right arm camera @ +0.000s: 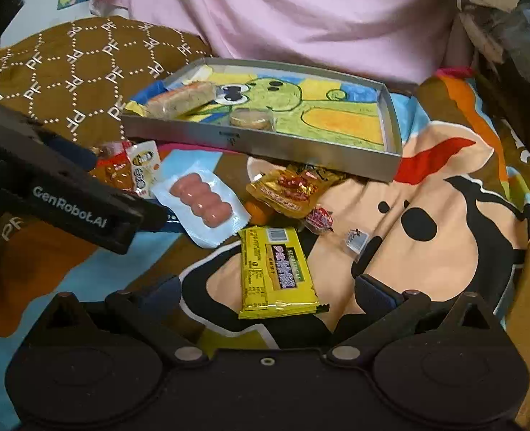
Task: Organize snacks
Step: 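Lower the left tool onto the sausage pack while the right tool lowers onto the yellow wafer bar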
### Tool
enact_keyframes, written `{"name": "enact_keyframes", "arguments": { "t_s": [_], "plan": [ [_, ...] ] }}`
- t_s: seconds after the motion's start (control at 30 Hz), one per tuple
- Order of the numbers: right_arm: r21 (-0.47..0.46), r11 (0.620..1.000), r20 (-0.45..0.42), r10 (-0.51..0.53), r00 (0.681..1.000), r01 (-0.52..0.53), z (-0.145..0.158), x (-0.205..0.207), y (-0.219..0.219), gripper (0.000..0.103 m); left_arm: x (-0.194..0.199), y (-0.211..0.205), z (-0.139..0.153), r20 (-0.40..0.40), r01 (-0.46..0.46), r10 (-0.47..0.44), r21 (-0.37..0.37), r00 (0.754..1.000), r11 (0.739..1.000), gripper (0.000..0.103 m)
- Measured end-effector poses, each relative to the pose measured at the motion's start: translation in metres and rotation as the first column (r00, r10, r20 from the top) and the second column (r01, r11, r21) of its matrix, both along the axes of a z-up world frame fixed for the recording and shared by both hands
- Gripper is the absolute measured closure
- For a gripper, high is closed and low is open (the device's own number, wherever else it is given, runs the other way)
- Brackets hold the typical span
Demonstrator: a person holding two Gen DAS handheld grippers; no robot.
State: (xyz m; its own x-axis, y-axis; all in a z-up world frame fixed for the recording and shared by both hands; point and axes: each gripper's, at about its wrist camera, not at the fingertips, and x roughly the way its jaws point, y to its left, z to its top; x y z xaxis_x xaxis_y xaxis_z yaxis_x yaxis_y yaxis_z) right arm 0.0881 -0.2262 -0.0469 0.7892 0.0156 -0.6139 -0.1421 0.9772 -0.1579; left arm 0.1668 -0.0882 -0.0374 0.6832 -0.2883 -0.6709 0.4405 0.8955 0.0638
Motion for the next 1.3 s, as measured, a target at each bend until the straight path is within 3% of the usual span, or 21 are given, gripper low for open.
{"name": "enact_keyframes", "arguments": {
  "t_s": [0.33,0.43,0.53,0.6,0.87,1.13,1.23,1.3],
  "plan": [
    [0.007,1.0,-0.045,-0.02,0.999,0.02,-0.015,0.024,-0.006,0.016,0.037,-0.018,-0.01,0.03,0.218,-0.222,0.101,0.975,0.971,0.0],
    [0.005,1.0,-0.057,-0.021,0.998,0.022,-0.019,0.031,-0.005,0.022,0.05,-0.016,-0.013,-0.013,0.238,-0.238,0.068,0.971,0.969,0.0],
    [0.008,1.0,-0.071,-0.022,0.997,0.023,-0.022,0.034,-0.005,0.035,0.063,-0.016,-0.016,-0.071,0.254,-0.252,0.011,0.965,0.967,0.0],
    [0.002,1.0,-0.076,-0.028,0.997,0.029,-0.022,0.035,-0.005,0.05,0.069,-0.015,-0.019,-0.1,0.251,-0.252,-0.019,0.963,0.968,0.0],
    [-0.047,0.997,-0.132,-0.063,0.989,0.057,-0.011,0.028,-0.006,0.052,0.059,-0.009,-0.02,-0.173,0.299,-0.312,-0.099,0.934,0.949,0.004],
    [0.017,0.996,-0.161,-0.085,0.983,0.089,-0.006,0.02,-0.021,0.052,0.049,-0.019,-0.007,-0.035,0.37,-0.368,0.073,0.929,0.926,0.003],
    [0.023,0.996,-0.157,-0.082,0.984,0.087,-0.007,0.02,-0.02,0.051,0.058,-0.027,-0.004,-0.03,0.419,-0.418,0.08,0.908,0.905,0.001],
    [0.029,0.996,-0.158,-0.081,0.984,0.087,-0.007,0.021,-0.021,0.051,0.064,-0.037,-0.008,-0.057,0.479,-0.476,0.094,0.878,0.873,0.001]
  ]
}}
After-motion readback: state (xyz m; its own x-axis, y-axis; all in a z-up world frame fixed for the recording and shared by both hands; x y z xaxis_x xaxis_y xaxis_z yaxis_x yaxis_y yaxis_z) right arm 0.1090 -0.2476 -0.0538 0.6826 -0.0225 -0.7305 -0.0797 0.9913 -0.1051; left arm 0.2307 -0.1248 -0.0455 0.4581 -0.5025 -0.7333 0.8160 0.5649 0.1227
